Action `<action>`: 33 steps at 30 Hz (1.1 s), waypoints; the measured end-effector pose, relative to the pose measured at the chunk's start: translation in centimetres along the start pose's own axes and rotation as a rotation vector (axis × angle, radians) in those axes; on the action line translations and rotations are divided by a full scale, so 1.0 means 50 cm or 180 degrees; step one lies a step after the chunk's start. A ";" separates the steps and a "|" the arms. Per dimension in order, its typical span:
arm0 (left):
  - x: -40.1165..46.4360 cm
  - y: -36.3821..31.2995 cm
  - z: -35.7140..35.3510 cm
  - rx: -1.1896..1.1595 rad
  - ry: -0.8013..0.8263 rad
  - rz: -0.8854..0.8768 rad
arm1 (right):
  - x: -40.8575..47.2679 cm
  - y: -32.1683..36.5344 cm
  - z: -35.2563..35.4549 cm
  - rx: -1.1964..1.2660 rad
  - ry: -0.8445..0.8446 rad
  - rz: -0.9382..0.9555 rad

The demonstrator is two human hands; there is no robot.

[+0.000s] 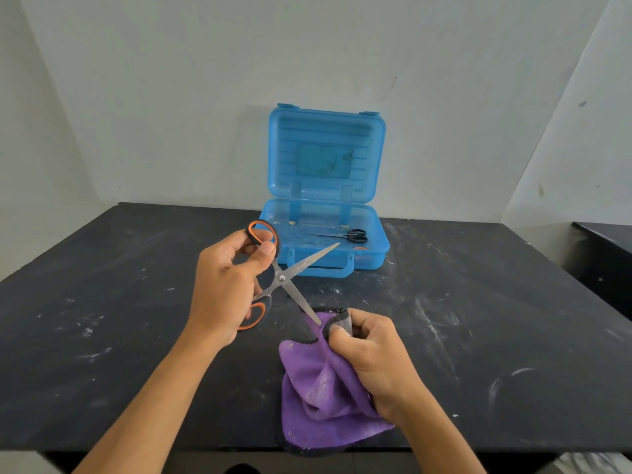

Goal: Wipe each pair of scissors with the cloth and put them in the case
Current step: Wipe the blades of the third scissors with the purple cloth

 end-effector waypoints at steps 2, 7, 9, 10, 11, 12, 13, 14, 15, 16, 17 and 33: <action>0.001 0.001 0.001 -0.0046 -0.0012 0.0006 | 0.002 0.012 0.011 -0.0140 -0.0009 0.0023; 0.003 -0.004 -0.002 -0.0141 -0.0063 0.0009 | 0.006 0.040 0.027 -0.0584 0.0041 0.0107; 0.004 -0.004 -0.004 -0.0128 -0.0043 -0.0034 | 0.004 0.037 0.025 -0.0610 0.0089 0.0072; 0.003 -0.003 -0.006 -0.0127 -0.0031 -0.0038 | 0.003 0.036 0.026 -0.0605 0.0096 0.0059; 0.002 -0.003 -0.008 -0.0139 -0.0015 -0.0033 | 0.002 0.035 0.027 -0.0595 0.0085 0.0054; 0.001 -0.003 -0.010 -0.0171 -0.0008 -0.0023 | 0.002 0.033 0.029 -0.0569 0.0062 0.0052; 0.003 -0.003 -0.011 -0.0223 -0.0034 -0.0007 | 0.003 0.031 0.033 -0.0518 0.0029 0.0049; 0.007 -0.003 -0.007 -0.0281 -0.0108 0.0019 | 0.004 0.029 0.038 -0.0436 -0.0026 0.0039; 0.012 -0.004 0.001 -0.0323 -0.0209 0.0045 | 0.005 0.027 0.044 -0.0313 -0.0103 0.0025; 0.019 -0.005 0.011 -0.0329 -0.0296 0.0059 | 0.006 0.025 0.051 -0.0165 -0.0192 0.0001; 0.026 -0.008 0.020 -0.0300 -0.0334 0.0053 | 0.009 0.023 0.056 -0.0023 -0.0271 -0.0019; 0.017 -0.028 -0.021 -0.0449 0.0045 -0.0060 | 0.055 0.099 0.073 0.1385 -0.0877 0.0379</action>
Point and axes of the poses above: each hand's wrist, its own x-axis towards the middle knuckle, its own z-axis out of the back of the hand, y = z × x, the point moved 5 cm from there along x, towards the middle knuckle, and after that the axes turned 10 degrees about -z, right-handed, at the moved point
